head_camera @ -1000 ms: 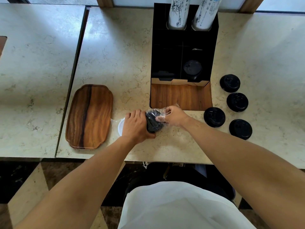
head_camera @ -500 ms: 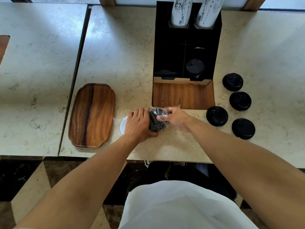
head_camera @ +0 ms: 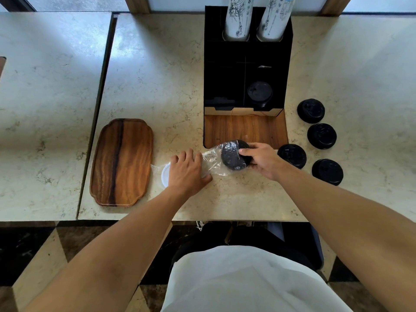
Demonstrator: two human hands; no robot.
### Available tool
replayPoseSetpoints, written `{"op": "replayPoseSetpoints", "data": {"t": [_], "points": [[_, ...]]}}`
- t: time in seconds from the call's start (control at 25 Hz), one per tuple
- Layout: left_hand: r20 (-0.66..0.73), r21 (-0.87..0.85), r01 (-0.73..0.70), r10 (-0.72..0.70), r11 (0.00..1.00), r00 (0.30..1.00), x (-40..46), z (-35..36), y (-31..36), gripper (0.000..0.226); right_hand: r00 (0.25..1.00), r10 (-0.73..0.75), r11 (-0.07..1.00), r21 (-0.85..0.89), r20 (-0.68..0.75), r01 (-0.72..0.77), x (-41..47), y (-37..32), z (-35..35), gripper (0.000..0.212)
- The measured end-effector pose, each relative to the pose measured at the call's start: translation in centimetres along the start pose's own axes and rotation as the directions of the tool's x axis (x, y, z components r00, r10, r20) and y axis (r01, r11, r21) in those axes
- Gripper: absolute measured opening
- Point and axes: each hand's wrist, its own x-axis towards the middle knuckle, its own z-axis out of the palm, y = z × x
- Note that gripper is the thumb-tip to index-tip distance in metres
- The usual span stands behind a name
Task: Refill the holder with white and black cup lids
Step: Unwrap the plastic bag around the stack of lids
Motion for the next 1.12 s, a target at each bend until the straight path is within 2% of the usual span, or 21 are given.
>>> {"op": "replayPoseSetpoints", "data": {"t": [0.24, 0.36, 0.48, 0.64, 0.88, 1.12], "points": [[-0.003, -0.018, 0.061, -0.062, 0.998, 0.998, 0.3, 0.1, 0.3, 0.064, 0.966, -0.039, 0.987, 0.139, -0.257, 0.077, 0.5, -0.2, -1.9, 0.046], [0.002, -0.023, 0.082, -0.082, 0.996, 0.997, 0.6, 0.4, 0.3, 0.063, 0.961, -0.048, 0.982, 0.161, -0.273, 0.095, 0.5, -0.3, -2.3, 0.054], [0.02, -0.067, 0.15, -0.149, 0.986, 0.989, 1.4, 0.2, 0.2, 0.061, 0.963, -0.044, 0.984, 0.155, -0.265, 0.088, 0.2, -0.6, -2.3, 0.055], [0.033, -0.118, 0.184, -0.181, 0.976, 0.983, 2.1, -0.1, -0.3, 0.06, 0.966, -0.013, 0.962, 0.261, -0.258, 0.082, -0.2, -1.9, -2.1, 0.047], [0.049, -0.137, 0.179, -0.174, 0.974, 0.984, 2.7, -0.1, -0.6, 0.056, 0.965, -0.053, 0.944, 0.302, -0.259, 0.132, -0.7, -3.6, -1.7, 0.039], [0.083, -0.126, 0.157, -0.147, 0.98, 0.986, 4.0, -0.6, -1.0, 0.055, 0.959, -0.107, 0.904, 0.375, -0.261, 0.203, -0.6, -6.2, -1.9, 0.019]]}}
